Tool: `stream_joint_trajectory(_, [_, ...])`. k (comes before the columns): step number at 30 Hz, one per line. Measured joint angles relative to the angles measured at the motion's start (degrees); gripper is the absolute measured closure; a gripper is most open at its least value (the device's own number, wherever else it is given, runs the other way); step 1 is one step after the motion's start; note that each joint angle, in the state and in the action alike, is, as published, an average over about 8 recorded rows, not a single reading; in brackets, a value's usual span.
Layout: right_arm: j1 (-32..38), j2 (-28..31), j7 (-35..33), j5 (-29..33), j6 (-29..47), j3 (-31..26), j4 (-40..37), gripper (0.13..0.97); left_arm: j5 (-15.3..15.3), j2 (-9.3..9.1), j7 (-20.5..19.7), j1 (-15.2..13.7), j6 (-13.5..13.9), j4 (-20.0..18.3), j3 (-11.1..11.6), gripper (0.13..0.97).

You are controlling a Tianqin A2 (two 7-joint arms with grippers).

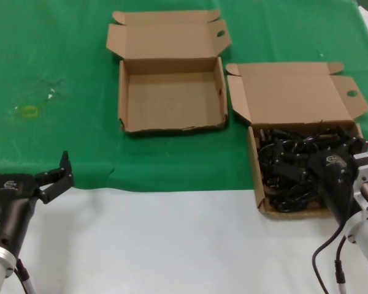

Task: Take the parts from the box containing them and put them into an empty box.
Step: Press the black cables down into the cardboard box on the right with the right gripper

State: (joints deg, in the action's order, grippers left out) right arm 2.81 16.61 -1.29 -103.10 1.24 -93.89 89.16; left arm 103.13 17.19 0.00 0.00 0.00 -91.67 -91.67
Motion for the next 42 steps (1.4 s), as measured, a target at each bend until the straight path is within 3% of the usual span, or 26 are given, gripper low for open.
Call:
stream_joint_trajectory(29, [0.0, 0.0, 0.0, 0.0, 0.0, 0.0, 0.0, 0.129, 0.0, 0.0, 0.0, 0.0, 0.0, 0.0, 0.0, 0.132])
stream_joint_trajectory(38, [0.1, 0.1, -0.1, 0.1, 0.1, 0.1, 0.2, 0.129, 0.0, 0.0, 0.0, 0.0, 0.0, 0.0, 0.0, 0.154])
stream_joint_trajectory(42, [0.3, 0.7, -0.2, 0.2, 0.3, 0.0, 0.4, 0.129, 0.0, 0.0, 0.0, 0.0, 0.0, 0.0, 0.0, 0.201])
